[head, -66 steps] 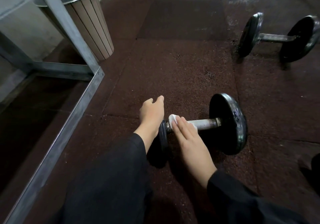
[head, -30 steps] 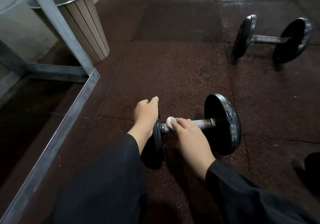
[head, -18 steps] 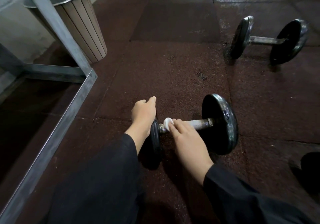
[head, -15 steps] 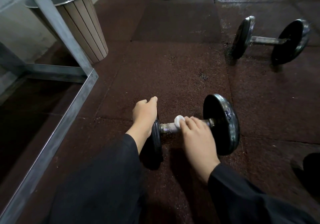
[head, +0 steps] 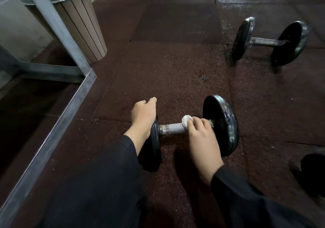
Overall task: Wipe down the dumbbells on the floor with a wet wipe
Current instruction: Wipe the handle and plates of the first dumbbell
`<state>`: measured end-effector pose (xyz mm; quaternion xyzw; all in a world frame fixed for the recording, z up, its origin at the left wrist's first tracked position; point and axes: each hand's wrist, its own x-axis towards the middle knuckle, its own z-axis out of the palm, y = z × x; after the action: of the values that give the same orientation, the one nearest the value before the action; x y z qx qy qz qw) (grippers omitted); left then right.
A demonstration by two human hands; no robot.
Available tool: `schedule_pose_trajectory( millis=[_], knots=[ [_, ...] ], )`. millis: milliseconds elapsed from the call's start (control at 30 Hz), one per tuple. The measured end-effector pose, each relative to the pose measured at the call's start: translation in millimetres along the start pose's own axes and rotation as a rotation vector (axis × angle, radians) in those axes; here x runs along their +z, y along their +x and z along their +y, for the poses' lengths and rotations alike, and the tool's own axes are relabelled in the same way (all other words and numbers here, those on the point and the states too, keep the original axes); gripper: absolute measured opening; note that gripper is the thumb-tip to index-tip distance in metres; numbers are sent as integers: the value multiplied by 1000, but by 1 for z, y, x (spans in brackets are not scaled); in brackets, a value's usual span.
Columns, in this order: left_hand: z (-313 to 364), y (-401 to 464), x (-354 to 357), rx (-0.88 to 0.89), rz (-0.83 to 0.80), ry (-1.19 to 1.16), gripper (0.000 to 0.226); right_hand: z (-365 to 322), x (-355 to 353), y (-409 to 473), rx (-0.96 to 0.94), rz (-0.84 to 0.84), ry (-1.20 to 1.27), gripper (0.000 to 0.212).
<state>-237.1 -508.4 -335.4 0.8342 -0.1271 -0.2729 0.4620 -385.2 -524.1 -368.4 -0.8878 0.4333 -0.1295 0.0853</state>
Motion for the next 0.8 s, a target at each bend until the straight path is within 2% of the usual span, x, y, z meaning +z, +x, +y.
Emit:
schedule_pose_trajectory(
  millis=[167, 300, 367, 533, 633, 700, 800],
  knots=[
    [-2, 2, 1, 11, -1, -13, 23, -5, 0, 8, -148, -49, 6, 40],
    [-4, 4, 1, 17, -1, -27, 35, 5, -12, 9, -45, 1, -111, 36],
    [-4, 4, 1, -1, -2, -27, 40, 6, -13, 22, -13, -84, -142, 35],
    [-3, 8, 2, -14, -11, -34, 35, 1, 1, 12, -110, -53, -50, 45],
    [-1, 6, 1, -6, -6, -30, 25, 11, -5, -5, -104, 33, 14, 44],
    [1, 5, 0, -14, -6, -21, 22, 14, -5, 0, -47, 33, 41, 37],
    [1, 5, 1, -14, -3, -29, 22, 9, 9, -1, -64, 42, 47, 42]
  ],
)
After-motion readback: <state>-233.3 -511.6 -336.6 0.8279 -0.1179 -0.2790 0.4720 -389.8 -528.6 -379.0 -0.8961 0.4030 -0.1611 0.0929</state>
